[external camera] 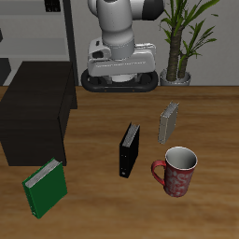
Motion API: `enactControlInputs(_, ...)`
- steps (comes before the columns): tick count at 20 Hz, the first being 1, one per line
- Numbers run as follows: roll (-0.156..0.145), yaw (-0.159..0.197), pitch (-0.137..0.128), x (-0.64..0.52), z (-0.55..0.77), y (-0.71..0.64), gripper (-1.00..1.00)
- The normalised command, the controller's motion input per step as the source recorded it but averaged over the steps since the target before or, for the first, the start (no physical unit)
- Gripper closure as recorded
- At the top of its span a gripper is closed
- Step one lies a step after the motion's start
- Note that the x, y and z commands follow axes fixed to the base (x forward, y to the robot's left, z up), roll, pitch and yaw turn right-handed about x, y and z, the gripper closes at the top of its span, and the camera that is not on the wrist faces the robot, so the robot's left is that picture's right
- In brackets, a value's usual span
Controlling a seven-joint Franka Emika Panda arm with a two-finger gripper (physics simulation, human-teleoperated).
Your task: Place the red mug on top of the shelf
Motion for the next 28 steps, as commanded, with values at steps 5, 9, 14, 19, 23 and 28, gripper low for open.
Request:
enactControlInputs(5,-0.044,-0.001,-0.012,0.06,0.04,-0.08,-1.00)
enactControlInputs(9,0.008,0.007,-0.010,0.09,0.07,0.27,-1.00)
enactControlInputs(14,-0.008,-0.025,-0.016,0.15,0.16,0.31,-1.00)
enactControlInputs(19,-0.034,0.014,-0.015,0.31,0.14,0.43,-1.00)
enactControlInputs(23,0.019,0.035,-0.008,0.31,0.10,0.50,-1.00)
enactControlInputs(28,0.016,0.022,0.003,0.28,0.07,0.35,-1.00)
